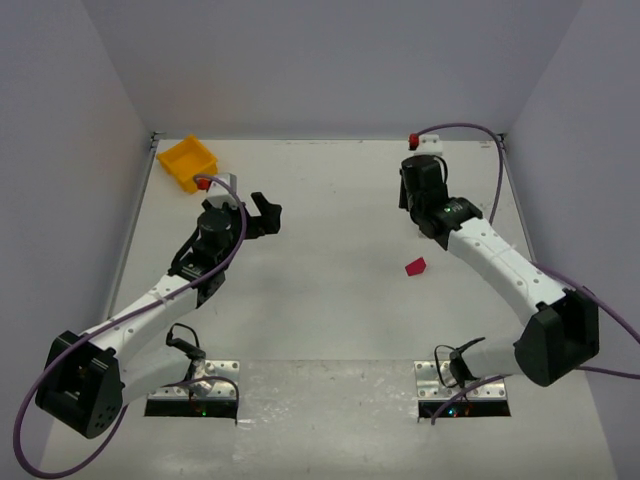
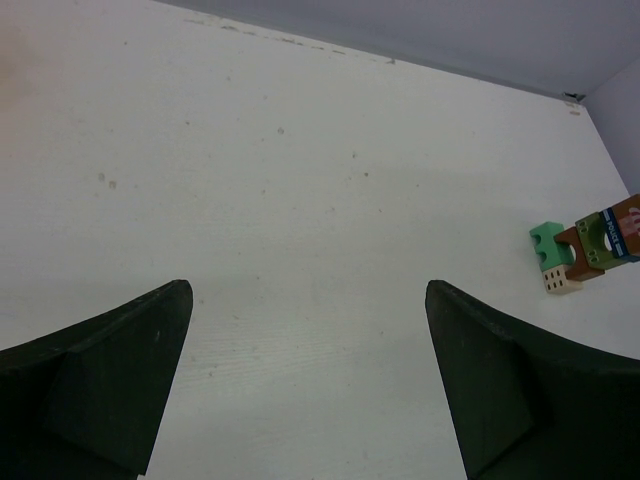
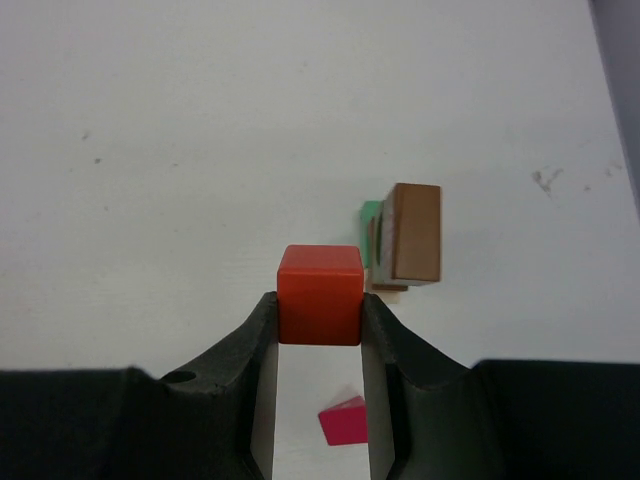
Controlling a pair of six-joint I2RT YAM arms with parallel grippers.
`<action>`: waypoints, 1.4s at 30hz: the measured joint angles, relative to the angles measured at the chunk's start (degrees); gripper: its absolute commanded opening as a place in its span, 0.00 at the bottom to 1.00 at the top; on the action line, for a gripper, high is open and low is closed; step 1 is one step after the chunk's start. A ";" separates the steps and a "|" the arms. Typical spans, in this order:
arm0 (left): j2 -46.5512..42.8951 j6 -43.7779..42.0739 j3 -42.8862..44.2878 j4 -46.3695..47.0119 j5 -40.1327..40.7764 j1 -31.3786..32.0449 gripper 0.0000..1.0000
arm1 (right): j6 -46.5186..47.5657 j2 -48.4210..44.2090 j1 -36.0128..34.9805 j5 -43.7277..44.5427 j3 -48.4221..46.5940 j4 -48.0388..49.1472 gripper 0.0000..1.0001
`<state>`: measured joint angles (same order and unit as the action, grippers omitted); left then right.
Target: Build the wood block tower
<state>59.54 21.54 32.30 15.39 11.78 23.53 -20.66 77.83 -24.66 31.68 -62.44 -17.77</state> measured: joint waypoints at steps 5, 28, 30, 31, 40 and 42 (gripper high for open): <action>-1.39 0.04 -0.66 0.11 1.03 0.00 1.00 | -1.92 1.44 6.75 -0.69 -2.69 -4.59 0.16; 0.17 0.43 -0.66 0.16 3.77 0.00 1.00 | -1.72 9.76 13.49 -9.60 -6.89 -8.09 0.16; 0.24 0.43 -0.66 0.16 3.86 0.00 1.00 | -1.60 10.44 13.63 -9.65 -7.18 -8.14 0.16; 0.30 0.43 -0.66 0.18 3.87 0.00 1.00 | -1.57 10.67 13.66 -9.64 -7.35 -8.32 0.17; 0.79 0.43 -0.66 0.18 3.90 0.00 1.00 | -1.28 11.01 14.08 -9.61 -8.17 -8.52 0.20; 0.85 0.43 -0.66 0.18 3.90 0.00 1.00 | -0.92 11.10 14.41 -9.80 -8.23 -8.51 0.20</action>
<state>60.40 21.98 31.64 15.57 15.68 23.53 -21.59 88.93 -10.24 21.87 -70.67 -26.28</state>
